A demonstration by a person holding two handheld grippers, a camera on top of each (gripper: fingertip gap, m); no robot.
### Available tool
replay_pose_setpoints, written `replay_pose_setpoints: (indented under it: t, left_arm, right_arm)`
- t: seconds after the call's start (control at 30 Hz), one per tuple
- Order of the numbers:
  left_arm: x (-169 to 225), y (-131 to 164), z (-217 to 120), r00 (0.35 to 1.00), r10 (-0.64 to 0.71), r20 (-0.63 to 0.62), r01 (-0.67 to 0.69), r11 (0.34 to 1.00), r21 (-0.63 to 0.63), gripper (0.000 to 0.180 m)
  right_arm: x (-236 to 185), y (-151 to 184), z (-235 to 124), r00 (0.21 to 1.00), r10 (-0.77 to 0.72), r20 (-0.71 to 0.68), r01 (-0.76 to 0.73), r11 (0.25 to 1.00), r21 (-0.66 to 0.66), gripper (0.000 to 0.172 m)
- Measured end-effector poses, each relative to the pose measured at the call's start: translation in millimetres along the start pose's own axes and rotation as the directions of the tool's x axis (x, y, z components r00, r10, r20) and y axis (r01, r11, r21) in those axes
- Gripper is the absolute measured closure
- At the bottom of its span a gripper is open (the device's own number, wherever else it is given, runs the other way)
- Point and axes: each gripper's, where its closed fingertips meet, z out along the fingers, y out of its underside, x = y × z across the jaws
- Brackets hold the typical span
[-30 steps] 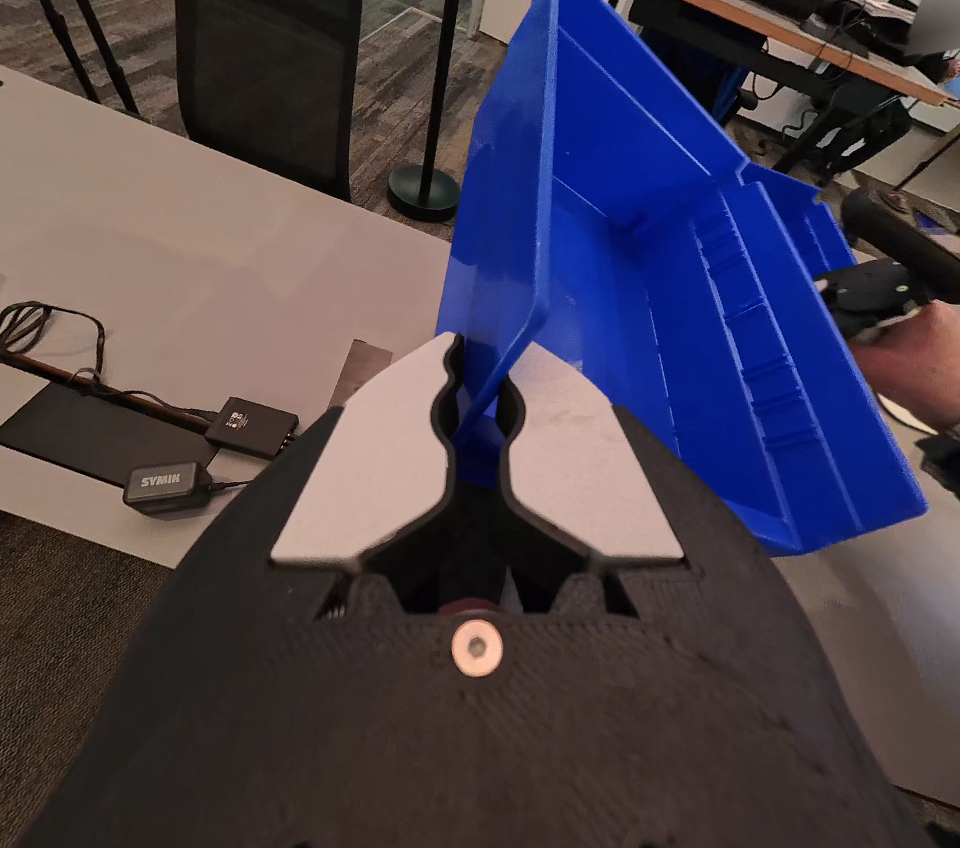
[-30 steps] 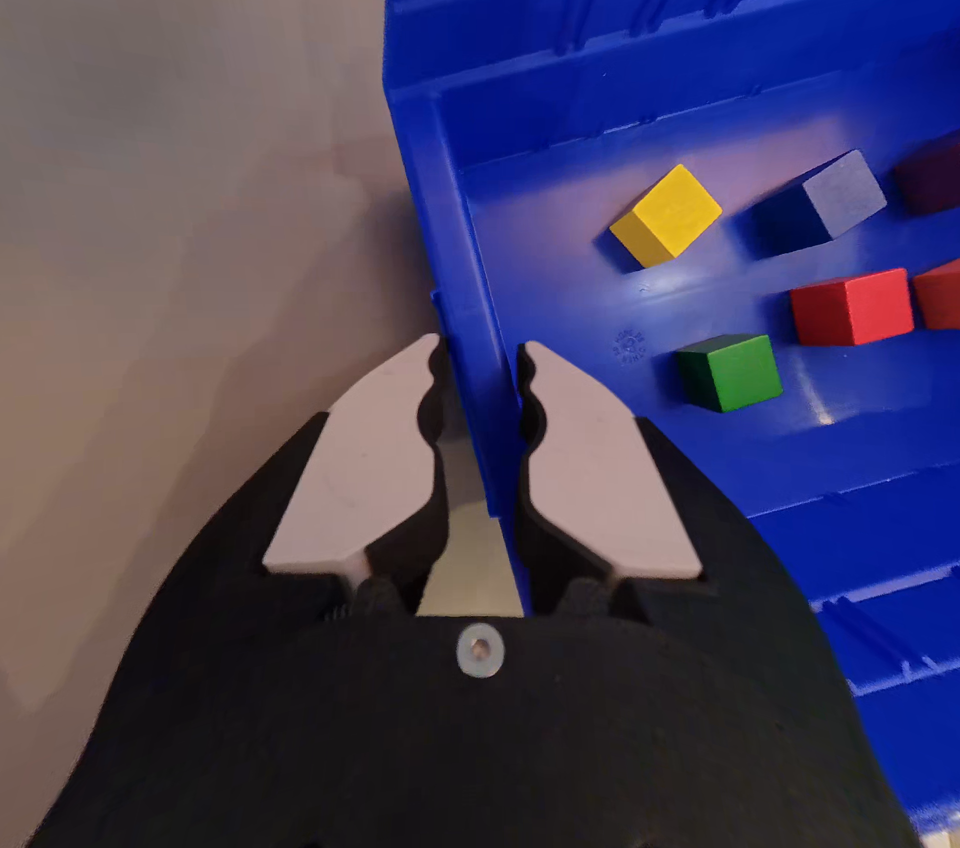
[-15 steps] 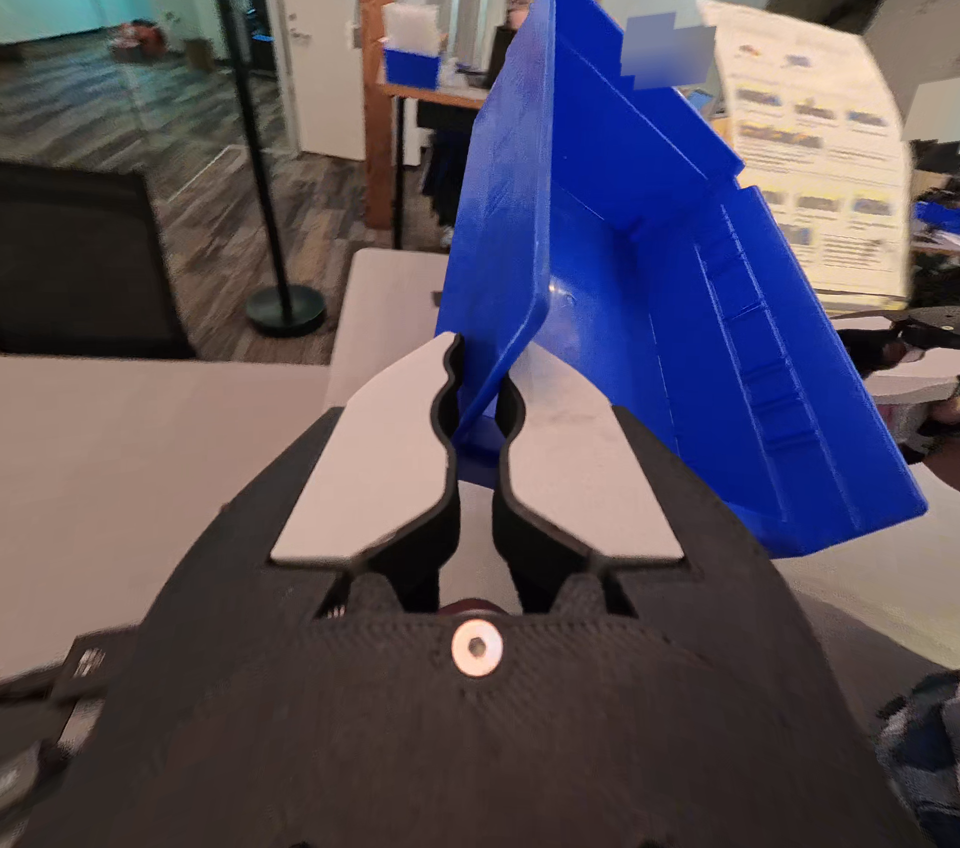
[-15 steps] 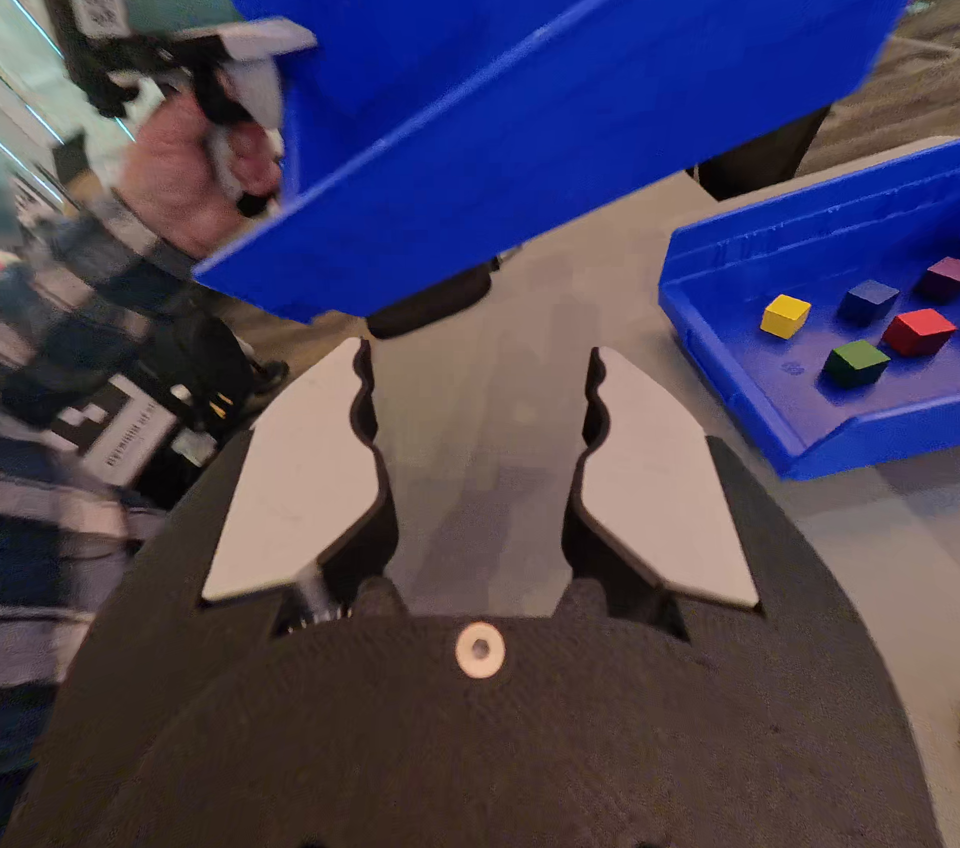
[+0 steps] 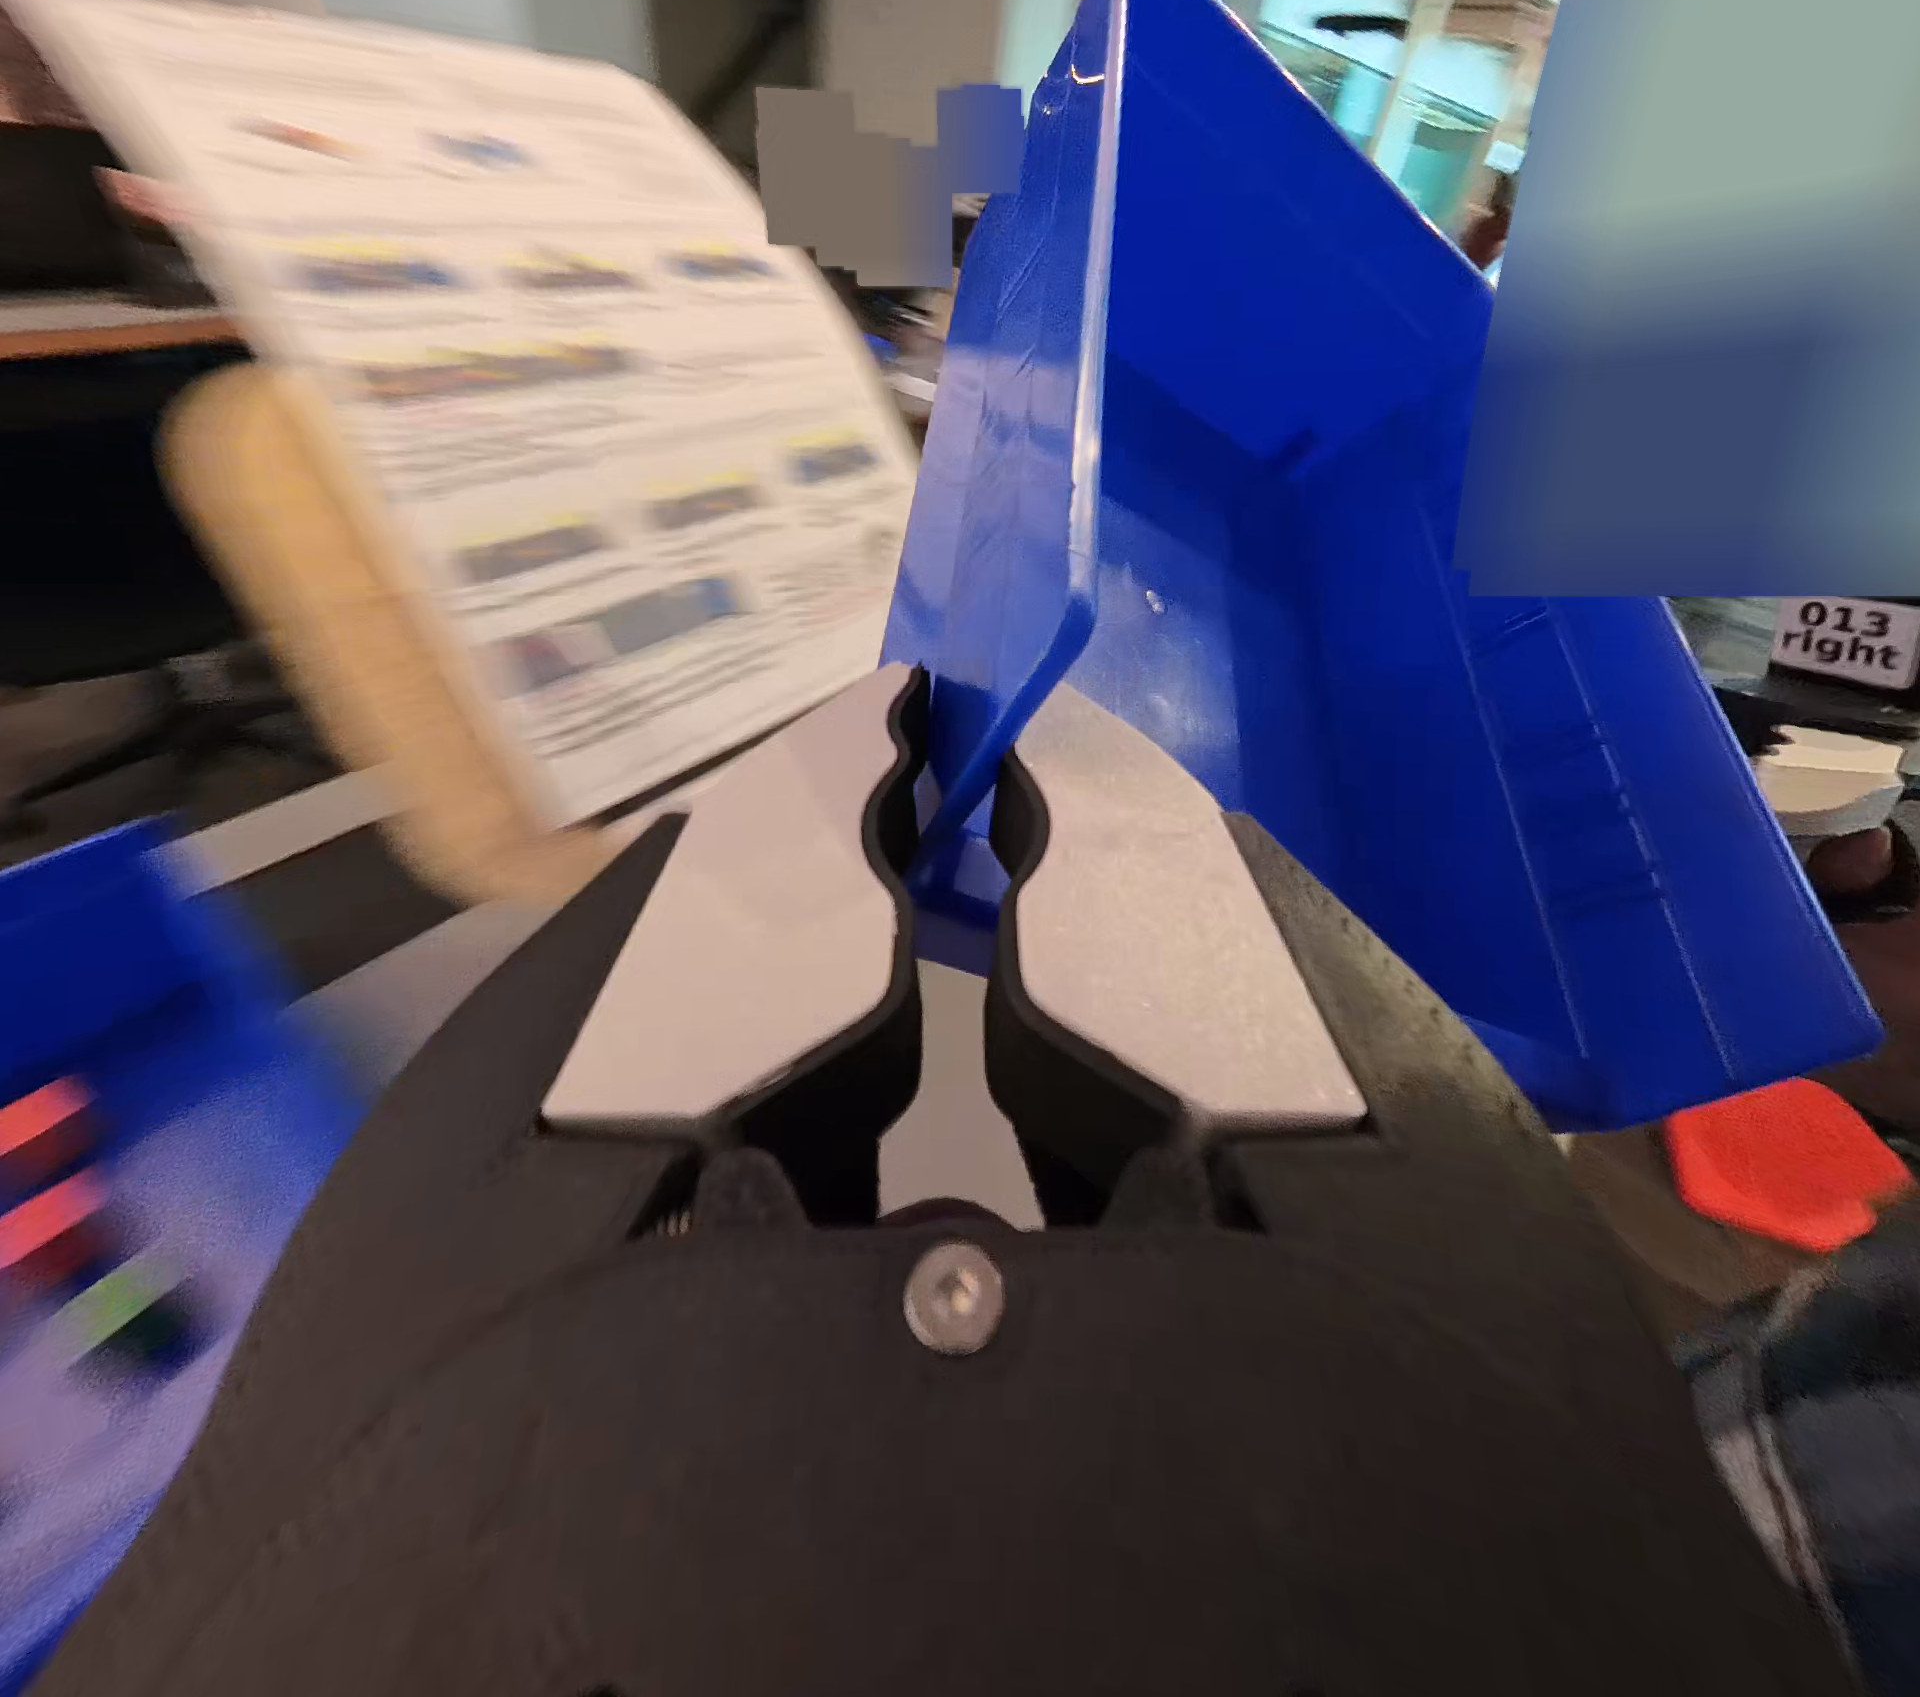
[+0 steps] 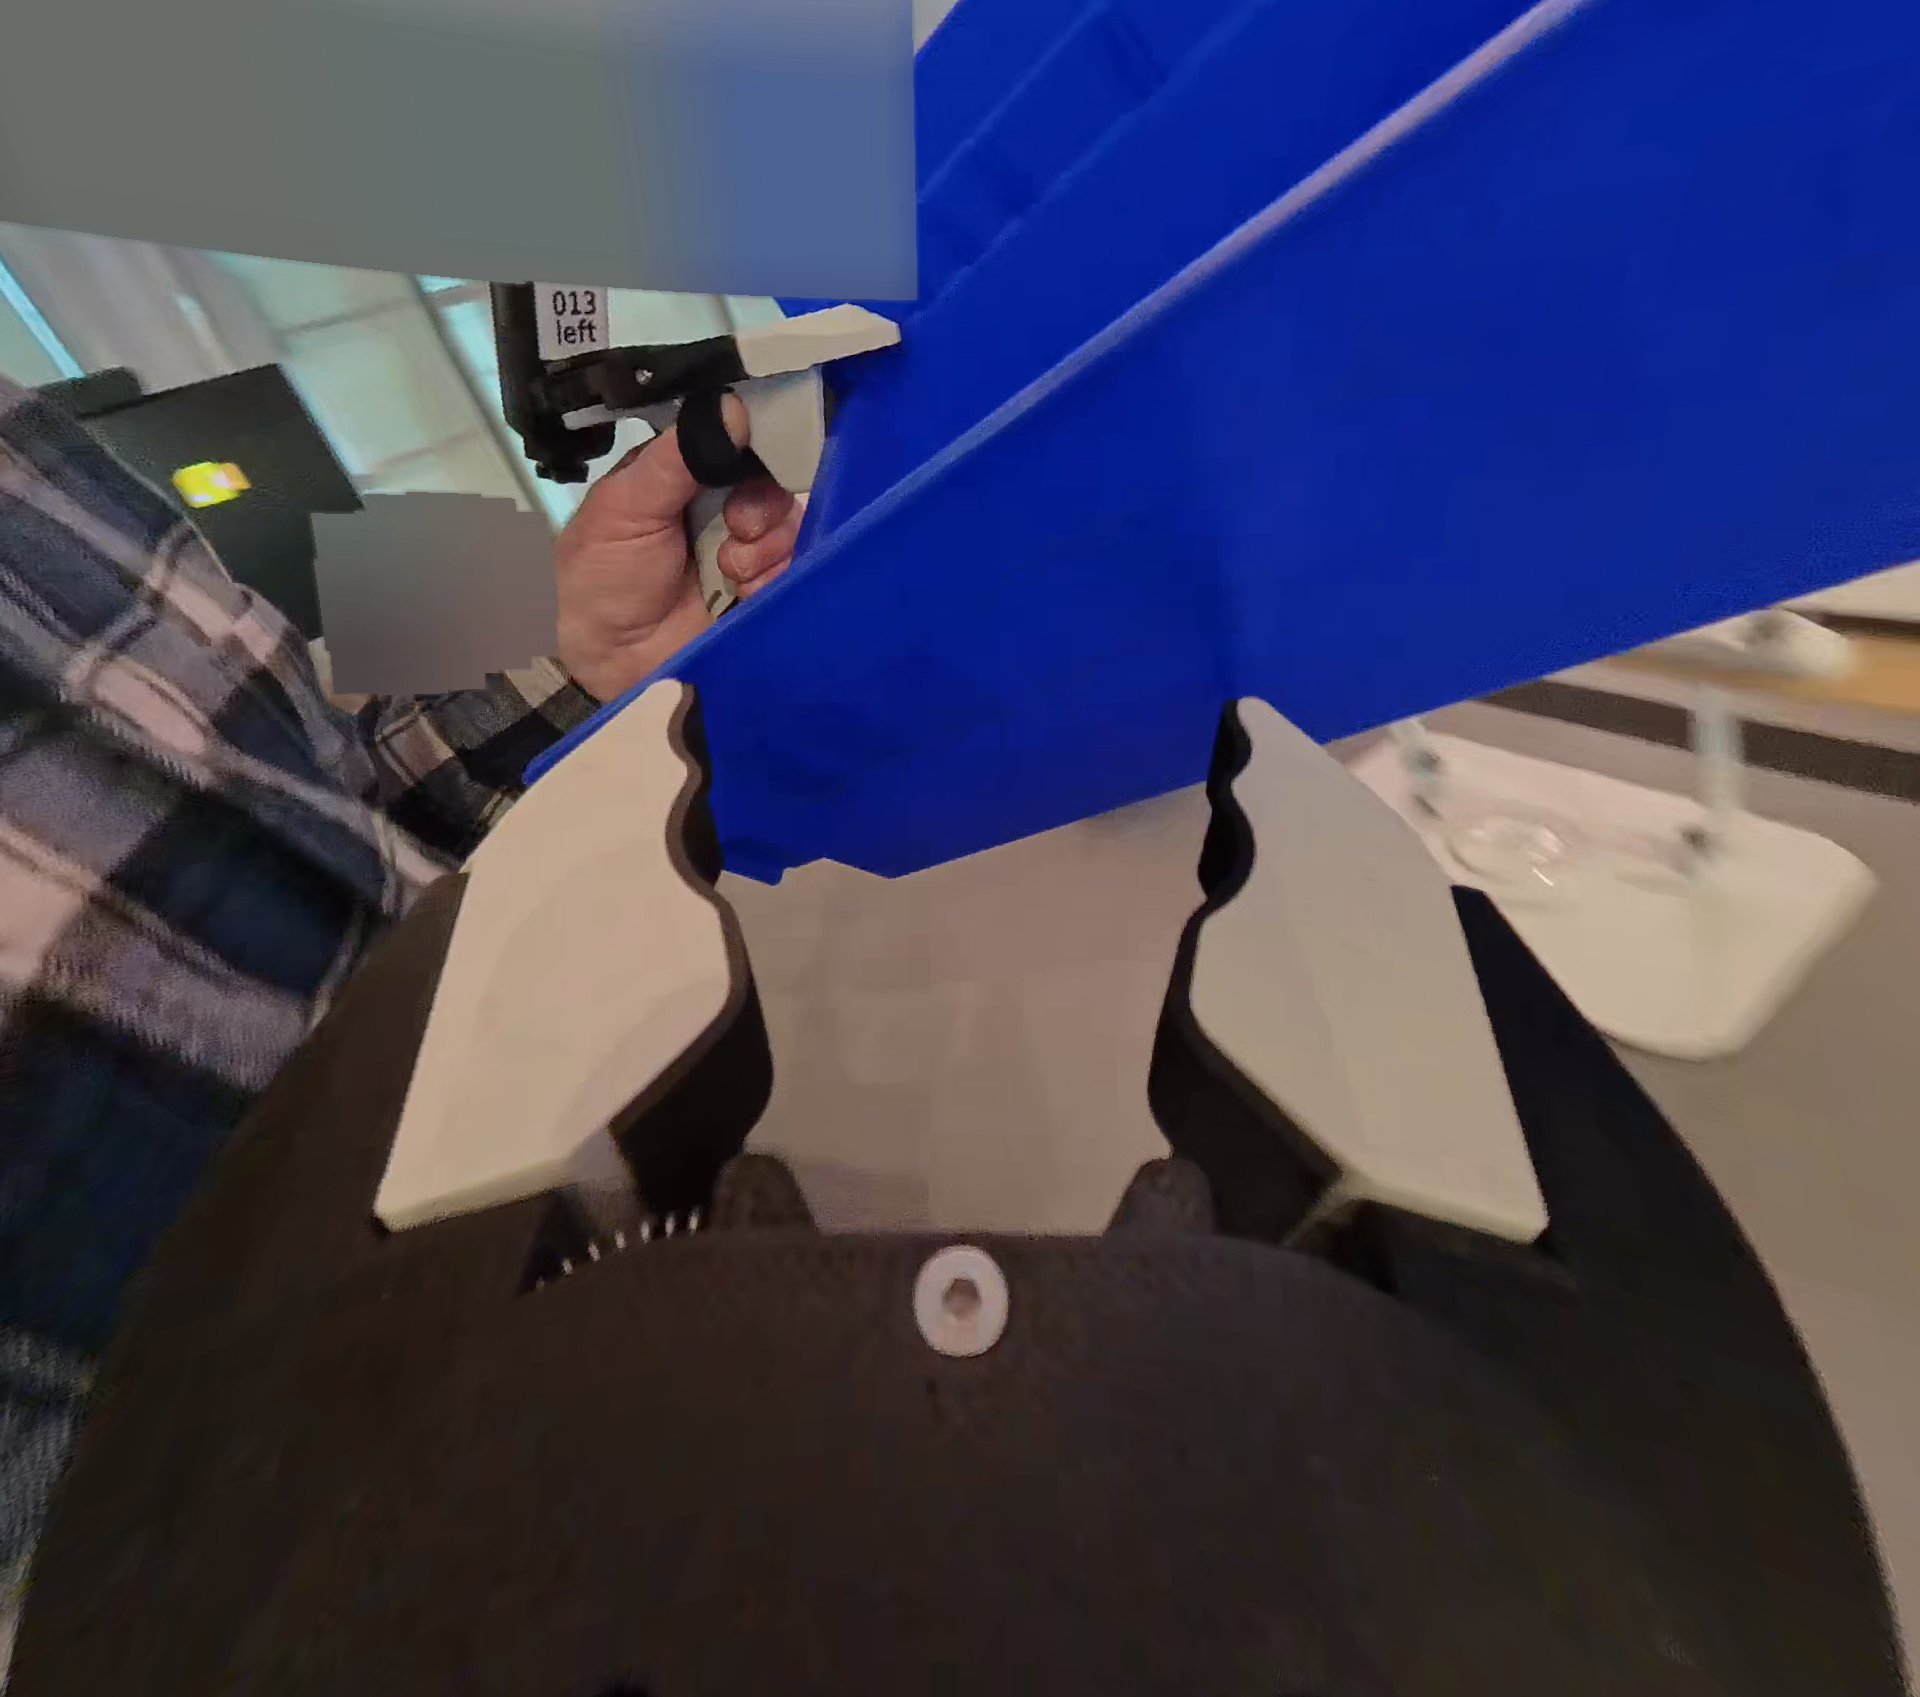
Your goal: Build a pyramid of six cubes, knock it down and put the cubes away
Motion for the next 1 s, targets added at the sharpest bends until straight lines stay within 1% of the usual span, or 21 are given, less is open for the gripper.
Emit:
replay_pose_setpoints:
  t: [0.07,0.1,0.2,0.3,0.37,0.4,0.47,0.53,0.6,0.63,0.7,0.77,0.8,0.9,0.97,1.0]
  left_arm:
    - [25.3,20.0,50.1,0.996,-0.026,-0.08,0.023,0.999,-0.032,0.172]
    - [36.9,31.8,72.3,0.992,-0.04,-0.117,0.035,0.998,-0.047,0.172]
    - [70.7,77.4,129.8,0.973,-0.104,-0.206,0.079,0.989,-0.127,0.171]
    - [92.1,128.0,167.3,0.955,-0.171,-0.243,0.12,0.97,-0.212,0.171]
    - [99.5,159.2,182.3,0.951,-0.201,-0.234,0.135,0.953,-0.27,0.171]
    - [100.2,172.7,187.3,0.948,-0.222,-0.227,0.151,0.945,-0.291,0.171]
    - [98.6,197.1,194.4,0.946,-0.257,-0.199,0.18,0.924,-0.337,0.171]
    - [90.8,214.9,199.0,0.94,-0.303,-0.157,0.232,0.904,-0.358,0.171]
    - [83.5,228.8,202.6,0.937,-0.331,-0.111,0.271,0.89,-0.366,0.171]
    - [79.7,234.7,204.2,0.939,-0.332,-0.086,0.279,0.885,-0.371,0.171]
    - [71.3,242.8,206.4,0.942,-0.333,-0.048,0.292,0.881,-0.373,0.171]
    - [66.2,247.7,208.0,0.941,-0.337,-0.014,0.309,0.878,-0.365,0.17]
    - [65.2,248.3,208.7,0.936,-0.353,-0.008,0.327,0.875,-0.356,0.17]
    - [62.9,254.1,211.1,0.929,-0.371,0.011,0.35,0.865,-0.36,0.17]
    - [64.6,257.4,213.1,0.931,-0.365,0.014,0.345,0.866,-0.362,0.17]
    - [66.1,258.4,214.3,0.929,-0.37,0.013,0.35,0.866,-0.357,0.169]
  right_arm:
    - [24.1,7.1,-42.3,0.995,0.027,-0.095,-0.027,1.0,0.004,0.078]
    - [35.6,13.0,-62.8,0.989,0.05,-0.139,-0.051,0.999,-0.001,0.08]
    - [60.5,37.6,-114.0,0.969,0.093,-0.23,-0.104,0.994,-0.035,0.083]
    - [80.3,70.6,-149.7,0.945,0.163,-0.283,-0.189,0.98,-0.067,0.087]
    - [92.3,93.5,-164.3,0.926,0.221,-0.306,-0.258,0.962,-0.088,0.091]
    - [98.4,103.2,-169.4,0.917,0.237,-0.32,-0.28,0.955,-0.094,0.09]
    - [110.2,119.4,-173.8,0.891,0.292,-0.347,-0.349,0.93,-0.113,0.091]
    - [123.1,128.6,-174.5,0.864,0.343,-0.368,-0.405,0.908,-0.107,0.092]
    - [131.1,139.8,-168.8,0.86,0.356,-0.367,-0.43,0.892,-0.142,0.091]
    - [135.3,144.5,-167.4,0.853,0.356,-0.382,-0.44,0.884,-0.159,0.096]
    - [141.4,150.4,-168.9,0.834,0.345,-0.431,-0.452,0.875,-0.173,0.089]
    - [135.6,150.1,-167.2,0.821,0.35,-0.451,-0.46,0.874,-0.159,0.083]
    - [130.1,150.1,-164.5,0.82,0.337,-0.462,-0.45,0.879,-0.159,0.08]
    - [112.2,158.5,-147.0,0.826,0.24,-0.509,-0.402,0.885,-0.234,0.067]
    - [109.1,160.2,-133.1,0.827,0.182,-0.532,-0.367,0.892,-0.264,0.066]
    - [111.8,163.2,-128.7,0.825,0.149,-0.545,-0.352,0.89,-0.291,0.069]
